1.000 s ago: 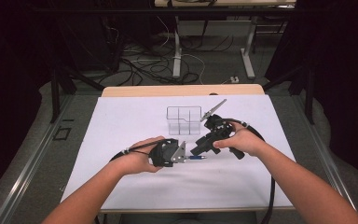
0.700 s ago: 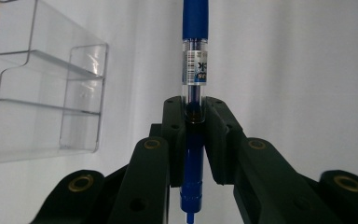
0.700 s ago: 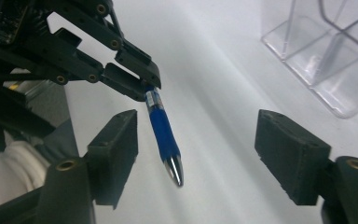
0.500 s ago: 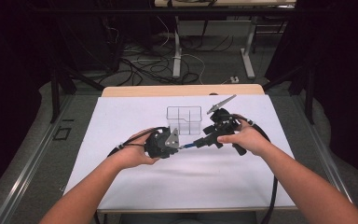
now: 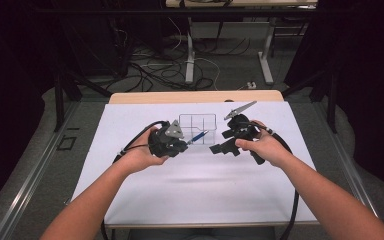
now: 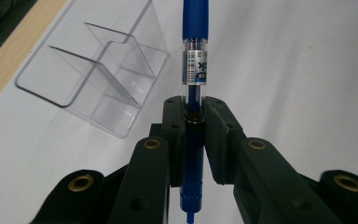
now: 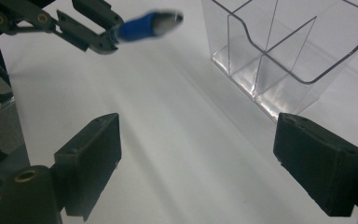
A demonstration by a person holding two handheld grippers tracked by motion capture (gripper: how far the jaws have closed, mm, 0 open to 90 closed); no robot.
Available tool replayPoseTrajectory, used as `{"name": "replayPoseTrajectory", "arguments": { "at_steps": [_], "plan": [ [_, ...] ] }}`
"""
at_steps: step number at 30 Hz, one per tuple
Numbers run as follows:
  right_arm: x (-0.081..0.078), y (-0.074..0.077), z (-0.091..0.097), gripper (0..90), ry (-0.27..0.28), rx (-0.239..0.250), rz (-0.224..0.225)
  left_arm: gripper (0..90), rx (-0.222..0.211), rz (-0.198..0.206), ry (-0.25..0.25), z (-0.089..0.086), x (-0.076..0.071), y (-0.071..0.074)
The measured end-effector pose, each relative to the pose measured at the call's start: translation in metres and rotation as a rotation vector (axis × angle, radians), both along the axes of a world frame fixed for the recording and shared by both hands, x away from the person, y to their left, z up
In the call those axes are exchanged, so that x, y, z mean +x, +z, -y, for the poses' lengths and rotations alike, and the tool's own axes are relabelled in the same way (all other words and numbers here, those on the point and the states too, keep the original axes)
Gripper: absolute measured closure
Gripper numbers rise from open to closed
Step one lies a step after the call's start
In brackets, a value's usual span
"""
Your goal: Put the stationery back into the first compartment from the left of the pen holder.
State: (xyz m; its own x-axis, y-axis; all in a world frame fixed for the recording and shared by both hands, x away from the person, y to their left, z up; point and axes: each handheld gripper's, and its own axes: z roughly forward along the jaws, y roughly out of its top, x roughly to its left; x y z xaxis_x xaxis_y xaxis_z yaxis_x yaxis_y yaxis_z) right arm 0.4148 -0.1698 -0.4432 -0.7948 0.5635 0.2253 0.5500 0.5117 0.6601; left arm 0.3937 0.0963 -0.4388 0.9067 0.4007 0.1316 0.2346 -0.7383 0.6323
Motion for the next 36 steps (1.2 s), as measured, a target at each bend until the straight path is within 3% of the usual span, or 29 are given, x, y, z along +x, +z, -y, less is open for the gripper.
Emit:
{"name": "replayPoseTrajectory", "arguments": {
  "at_steps": [7, 11, 17, 27, 36],
  "plan": [
    [-0.002, 0.001, 0.0, 14.8, -0.027, -0.001, 0.025, 79.3, -0.142, -0.027, 0.126, -0.007, 0.01, 0.008],
    [-0.005, 0.001, 0.0, 14.8, -0.024, -0.011, 0.023, 79.3, -0.231, -0.02, 0.196, -0.009, 0.017, 0.011],
    [-0.005, 0.0, 0.0, 14.8, -0.028, -0.018, 0.033, 79.3, -0.336, -0.01, 0.261, -0.01, 0.027, 0.016],
    [-0.004, -0.001, 0.001, 14.8, -0.033, -0.021, 0.039, 79.4, -0.446, 0.04, 0.353, -0.008, 0.04, 0.018],
    [-0.004, -0.001, 0.0, 14.8, -0.036, -0.024, 0.039, 79.4, -0.498, 0.066, 0.403, -0.003, 0.051, 0.015]
  ]
}}
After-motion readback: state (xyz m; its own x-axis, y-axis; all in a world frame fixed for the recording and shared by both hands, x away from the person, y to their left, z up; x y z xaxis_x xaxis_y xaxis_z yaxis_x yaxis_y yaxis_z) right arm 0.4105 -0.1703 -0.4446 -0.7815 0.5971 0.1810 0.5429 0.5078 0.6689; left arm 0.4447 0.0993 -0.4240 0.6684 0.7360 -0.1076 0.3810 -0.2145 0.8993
